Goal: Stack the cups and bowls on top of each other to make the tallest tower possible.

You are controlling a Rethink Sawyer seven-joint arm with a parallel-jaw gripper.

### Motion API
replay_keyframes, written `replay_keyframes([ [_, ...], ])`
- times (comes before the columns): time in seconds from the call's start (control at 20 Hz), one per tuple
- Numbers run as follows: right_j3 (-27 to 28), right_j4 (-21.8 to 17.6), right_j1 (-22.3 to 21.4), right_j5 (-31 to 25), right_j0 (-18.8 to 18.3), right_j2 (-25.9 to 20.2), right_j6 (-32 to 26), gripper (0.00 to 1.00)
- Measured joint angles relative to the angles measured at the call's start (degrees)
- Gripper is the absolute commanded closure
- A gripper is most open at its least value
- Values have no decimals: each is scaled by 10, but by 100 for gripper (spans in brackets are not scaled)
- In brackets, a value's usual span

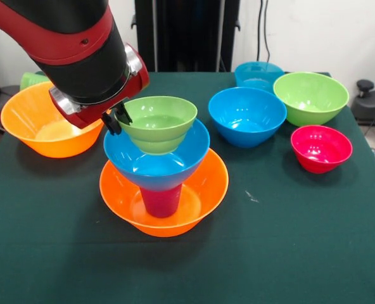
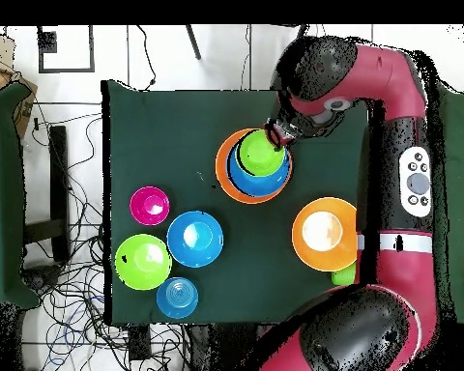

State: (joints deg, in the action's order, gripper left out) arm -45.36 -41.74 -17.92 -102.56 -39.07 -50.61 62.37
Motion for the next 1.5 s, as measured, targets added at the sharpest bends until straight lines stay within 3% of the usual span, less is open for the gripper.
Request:
replay_keyframes([
  [0.5,-21,0,0,32,-8,0,0,100],
  [1.5,-32,0,0,32,-14,2,0,100],
])
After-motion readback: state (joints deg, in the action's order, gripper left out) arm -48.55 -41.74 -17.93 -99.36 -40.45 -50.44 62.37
